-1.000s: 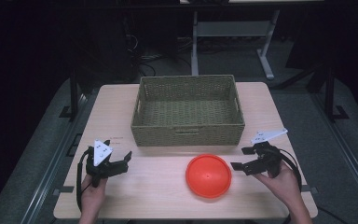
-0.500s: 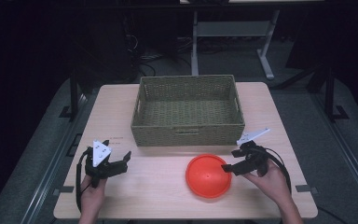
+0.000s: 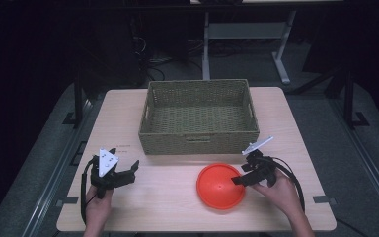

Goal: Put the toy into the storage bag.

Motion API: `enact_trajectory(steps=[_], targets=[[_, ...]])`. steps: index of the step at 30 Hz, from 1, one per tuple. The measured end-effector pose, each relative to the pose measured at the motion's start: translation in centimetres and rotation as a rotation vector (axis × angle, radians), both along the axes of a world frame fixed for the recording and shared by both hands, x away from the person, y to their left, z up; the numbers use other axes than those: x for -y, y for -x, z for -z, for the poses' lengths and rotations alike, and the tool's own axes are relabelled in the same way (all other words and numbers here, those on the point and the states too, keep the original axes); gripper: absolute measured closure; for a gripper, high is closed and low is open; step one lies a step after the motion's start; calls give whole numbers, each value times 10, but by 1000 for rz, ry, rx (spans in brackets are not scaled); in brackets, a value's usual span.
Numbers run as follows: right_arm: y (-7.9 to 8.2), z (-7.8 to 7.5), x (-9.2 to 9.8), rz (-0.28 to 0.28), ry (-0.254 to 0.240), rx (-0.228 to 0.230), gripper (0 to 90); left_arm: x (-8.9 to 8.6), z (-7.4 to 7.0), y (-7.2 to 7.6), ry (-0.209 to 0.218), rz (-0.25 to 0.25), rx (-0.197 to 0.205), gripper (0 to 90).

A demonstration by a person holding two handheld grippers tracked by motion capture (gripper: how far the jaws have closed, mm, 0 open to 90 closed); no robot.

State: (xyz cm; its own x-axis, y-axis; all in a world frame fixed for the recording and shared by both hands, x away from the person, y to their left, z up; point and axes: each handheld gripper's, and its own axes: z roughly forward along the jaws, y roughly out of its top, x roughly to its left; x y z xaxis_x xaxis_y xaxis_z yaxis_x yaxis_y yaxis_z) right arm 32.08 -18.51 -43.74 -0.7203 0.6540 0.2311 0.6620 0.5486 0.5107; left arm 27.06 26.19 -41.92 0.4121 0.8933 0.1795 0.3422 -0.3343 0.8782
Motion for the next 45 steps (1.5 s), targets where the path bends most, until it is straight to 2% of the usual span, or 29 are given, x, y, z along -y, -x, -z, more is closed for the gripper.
enact_trajectory(steps=[4,8,10,12,16,21,28,32,38,41,45], targets=[[-3,4,-2,4,13,-21,343,-1,0,0,-4,0,2,128],[-2,6,-3,5,0,-14,394,0,0,0,-5,2,-1,128],[-1,9,-3,4,2,-32,424,1,0,0,-3,1,3,128],[-1,11,-4,7,7,-30,456,0,-1,0,-3,-2,9,128],[-2,11,-2,27,6,-53,499,0,-1,0,-4,-6,8,128],[-3,11,-2,18,1,-58,574,1,0,0,-1,-1,1,128],[-4,12,-3,22,8,-49,589,0,0,0,1,-2,7,128],[-7,14,0,45,2,-61,587,0,-1,0,-3,-2,9,128],[-8,15,-1,44,-9,-76,600,0,-1,0,-2,-1,8,128],[-7,15,-1,48,-13,-69,629,0,-1,0,-5,0,13,128],[-6,11,2,60,-42,-56,696,0,-1,0,0,-2,9,128]])
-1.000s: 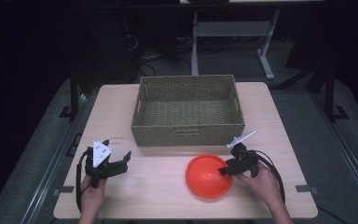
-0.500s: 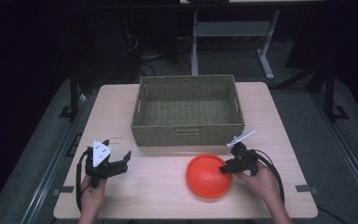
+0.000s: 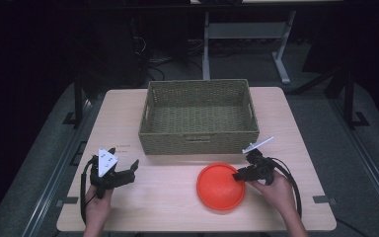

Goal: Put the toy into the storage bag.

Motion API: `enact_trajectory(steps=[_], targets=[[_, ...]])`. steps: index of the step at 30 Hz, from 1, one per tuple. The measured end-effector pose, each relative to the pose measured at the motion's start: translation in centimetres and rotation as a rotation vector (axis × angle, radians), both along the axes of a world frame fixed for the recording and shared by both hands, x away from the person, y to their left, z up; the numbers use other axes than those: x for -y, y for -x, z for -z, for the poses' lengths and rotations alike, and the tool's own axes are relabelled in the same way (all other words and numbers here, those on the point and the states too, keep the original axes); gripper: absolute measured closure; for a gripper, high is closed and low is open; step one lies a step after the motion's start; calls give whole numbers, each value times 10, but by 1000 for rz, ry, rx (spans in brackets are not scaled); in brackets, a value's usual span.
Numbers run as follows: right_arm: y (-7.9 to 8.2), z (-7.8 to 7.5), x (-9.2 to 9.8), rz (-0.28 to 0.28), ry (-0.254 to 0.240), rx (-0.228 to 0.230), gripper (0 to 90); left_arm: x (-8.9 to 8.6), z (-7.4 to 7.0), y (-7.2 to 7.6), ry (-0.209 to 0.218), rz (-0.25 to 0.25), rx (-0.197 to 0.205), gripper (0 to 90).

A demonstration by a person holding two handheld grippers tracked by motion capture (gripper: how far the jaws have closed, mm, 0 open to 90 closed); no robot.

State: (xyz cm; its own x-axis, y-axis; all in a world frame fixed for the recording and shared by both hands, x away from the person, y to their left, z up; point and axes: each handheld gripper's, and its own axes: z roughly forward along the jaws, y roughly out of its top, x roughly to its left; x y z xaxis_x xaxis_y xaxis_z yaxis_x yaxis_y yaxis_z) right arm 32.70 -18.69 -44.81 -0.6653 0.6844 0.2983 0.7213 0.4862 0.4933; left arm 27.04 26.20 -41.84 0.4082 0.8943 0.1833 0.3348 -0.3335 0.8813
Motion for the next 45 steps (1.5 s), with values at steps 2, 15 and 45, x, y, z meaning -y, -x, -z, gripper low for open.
enact_trajectory(steps=[2,15,45], targets=[[1,-3,1,-2,-10,16,727,0,0,0,-3,1,2,128],[15,-31,-4,-36,-30,108,821,-1,-1,0,-2,-4,7,128],[28,-86,-13,-112,-21,192,825,-1,-1,1,-3,-10,12,128]])
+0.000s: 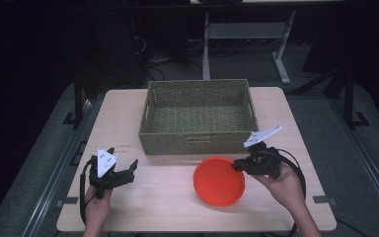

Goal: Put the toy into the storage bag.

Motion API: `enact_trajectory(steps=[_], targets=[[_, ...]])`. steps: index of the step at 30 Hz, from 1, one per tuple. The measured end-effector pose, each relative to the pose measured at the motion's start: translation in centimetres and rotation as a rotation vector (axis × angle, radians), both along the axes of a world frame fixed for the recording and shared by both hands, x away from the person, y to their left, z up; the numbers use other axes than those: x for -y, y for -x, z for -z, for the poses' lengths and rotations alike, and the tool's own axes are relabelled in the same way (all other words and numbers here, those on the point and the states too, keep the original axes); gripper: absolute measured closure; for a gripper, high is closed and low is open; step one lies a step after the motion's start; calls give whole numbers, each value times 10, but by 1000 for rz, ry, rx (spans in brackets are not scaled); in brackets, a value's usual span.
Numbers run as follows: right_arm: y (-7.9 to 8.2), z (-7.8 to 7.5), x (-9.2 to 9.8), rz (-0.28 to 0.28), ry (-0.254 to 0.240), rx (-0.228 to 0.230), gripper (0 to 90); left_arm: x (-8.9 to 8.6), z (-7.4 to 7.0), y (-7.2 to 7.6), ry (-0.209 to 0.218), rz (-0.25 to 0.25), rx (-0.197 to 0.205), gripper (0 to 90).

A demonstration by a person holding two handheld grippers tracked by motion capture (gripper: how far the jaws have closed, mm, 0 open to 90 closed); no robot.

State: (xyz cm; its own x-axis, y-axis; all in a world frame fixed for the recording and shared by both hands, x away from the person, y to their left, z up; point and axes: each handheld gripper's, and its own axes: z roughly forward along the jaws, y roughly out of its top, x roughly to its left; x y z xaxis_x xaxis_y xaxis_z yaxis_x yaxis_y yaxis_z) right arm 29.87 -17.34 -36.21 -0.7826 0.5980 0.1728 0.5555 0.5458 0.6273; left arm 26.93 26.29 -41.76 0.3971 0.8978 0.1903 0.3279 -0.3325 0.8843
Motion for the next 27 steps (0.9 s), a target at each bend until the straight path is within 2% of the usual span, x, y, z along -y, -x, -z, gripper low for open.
enact_trajectory(steps=[6,10,17,27], targets=[[-2,-15,6,8,-5,13,825,0,0,0,11,-5,3,128],[-5,-26,6,12,22,29,825,0,0,0,6,-4,2,128],[-13,-40,7,8,35,40,824,-2,0,-1,1,-7,5,128],[-22,-59,8,26,29,51,825,0,0,-1,5,-7,0,128]])
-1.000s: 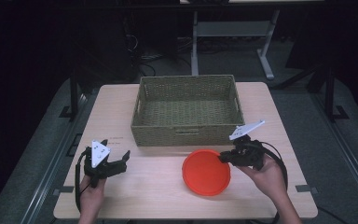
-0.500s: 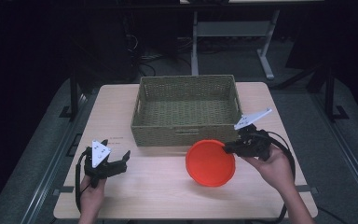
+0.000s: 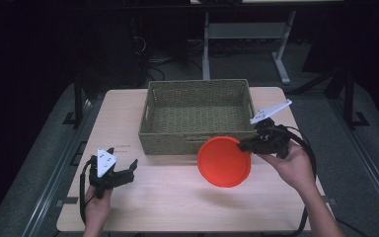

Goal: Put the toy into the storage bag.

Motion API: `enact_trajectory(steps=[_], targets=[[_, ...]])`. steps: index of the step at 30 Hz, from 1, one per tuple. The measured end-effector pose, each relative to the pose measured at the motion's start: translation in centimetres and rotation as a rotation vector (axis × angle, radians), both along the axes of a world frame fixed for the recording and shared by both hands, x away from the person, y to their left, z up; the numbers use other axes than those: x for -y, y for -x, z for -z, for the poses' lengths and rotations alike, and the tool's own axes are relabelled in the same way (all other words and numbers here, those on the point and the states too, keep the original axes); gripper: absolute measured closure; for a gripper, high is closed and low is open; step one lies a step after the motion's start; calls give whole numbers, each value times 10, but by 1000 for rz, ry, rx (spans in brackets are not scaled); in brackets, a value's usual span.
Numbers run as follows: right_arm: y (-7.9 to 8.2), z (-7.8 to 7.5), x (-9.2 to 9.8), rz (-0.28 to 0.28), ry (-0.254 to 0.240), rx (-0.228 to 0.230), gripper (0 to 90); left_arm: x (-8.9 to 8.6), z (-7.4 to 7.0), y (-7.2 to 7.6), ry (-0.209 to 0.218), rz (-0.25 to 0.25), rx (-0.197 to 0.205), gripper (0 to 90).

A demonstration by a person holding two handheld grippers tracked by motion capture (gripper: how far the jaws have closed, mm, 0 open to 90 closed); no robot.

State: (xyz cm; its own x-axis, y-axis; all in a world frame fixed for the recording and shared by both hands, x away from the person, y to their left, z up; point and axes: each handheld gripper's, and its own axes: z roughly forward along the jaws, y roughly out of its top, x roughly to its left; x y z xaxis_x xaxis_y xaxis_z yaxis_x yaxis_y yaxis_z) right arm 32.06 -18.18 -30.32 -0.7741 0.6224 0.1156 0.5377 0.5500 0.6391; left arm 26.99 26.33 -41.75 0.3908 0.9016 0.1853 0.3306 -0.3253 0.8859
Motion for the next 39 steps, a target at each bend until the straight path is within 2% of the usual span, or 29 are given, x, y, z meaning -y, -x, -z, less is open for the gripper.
enact_trajectory(steps=[12,26,29,39], targets=[[-8,-22,-2,-7,18,10,825,-1,0,0,1,0,0,128],[-19,-52,0,0,-3,33,825,-2,-1,1,-4,-4,2,128],[-21,-57,-1,-1,2,39,824,0,0,0,7,-3,2,128],[-33,-70,-4,2,8,49,824,1,0,1,2,-1,0,128]])
